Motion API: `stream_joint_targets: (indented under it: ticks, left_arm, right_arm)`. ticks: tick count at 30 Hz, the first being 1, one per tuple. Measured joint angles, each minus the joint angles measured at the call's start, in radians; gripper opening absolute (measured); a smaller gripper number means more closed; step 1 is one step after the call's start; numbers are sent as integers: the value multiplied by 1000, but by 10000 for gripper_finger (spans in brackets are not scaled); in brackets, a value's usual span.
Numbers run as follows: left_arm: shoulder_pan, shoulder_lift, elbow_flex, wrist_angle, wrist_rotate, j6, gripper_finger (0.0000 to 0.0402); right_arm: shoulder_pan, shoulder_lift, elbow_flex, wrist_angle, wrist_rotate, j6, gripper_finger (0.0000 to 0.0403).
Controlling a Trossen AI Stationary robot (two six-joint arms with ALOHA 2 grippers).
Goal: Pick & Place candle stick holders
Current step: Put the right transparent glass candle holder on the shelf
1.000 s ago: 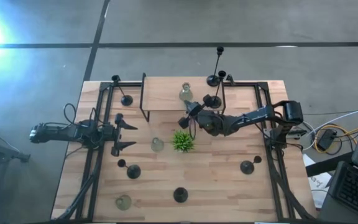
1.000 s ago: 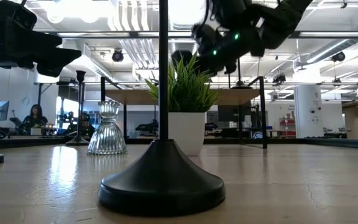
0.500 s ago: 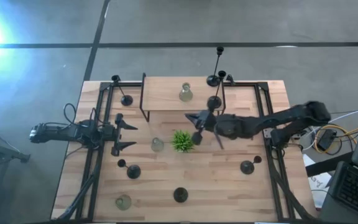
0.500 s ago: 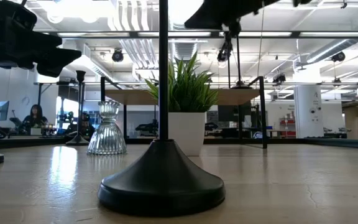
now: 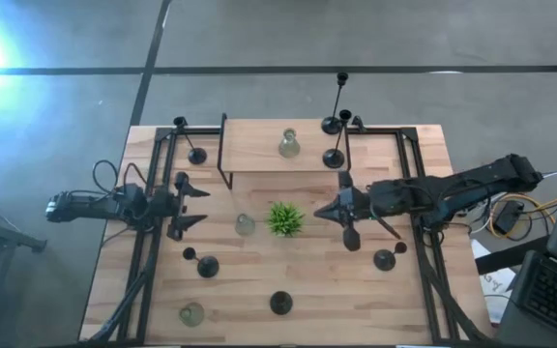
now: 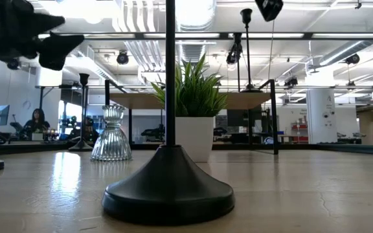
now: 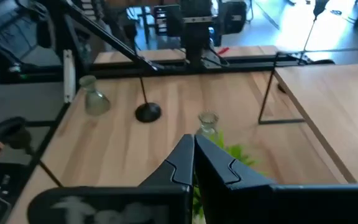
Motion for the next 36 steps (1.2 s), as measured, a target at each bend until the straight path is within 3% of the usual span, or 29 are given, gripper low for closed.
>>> stream_joint_targets:
  ticks: [6,11,15,19,24,27,31,36]
  left_arm:
    - [-1,0,0,96,9,-201,300]
    - [0,3,0,82,1,-180,300]
    - [1,3,0,91,-88,-196,300]
    - [1,3,1,129,-70,-126,300]
    - [1,4,18,129,-190,-155,300]
    - [1,4,27,126,-171,-163,300]
    - [0,11,65,129,-15,-136,300]
    - [0,93,128,92,-56,-35,300]
  right_arm:
    - [21,4,-1,-4,47,-2,8]
    - [21,4,-2,-5,56,13,8]
    - [21,4,-2,-10,76,40,8]
    - [21,4,-4,-30,138,42,8]
    - [20,4,-5,-38,169,41,8]
    - [20,4,-5,-43,169,32,8]
    - [20,4,-5,-58,187,14,8]
    - [20,3,-5,-133,288,62,8]
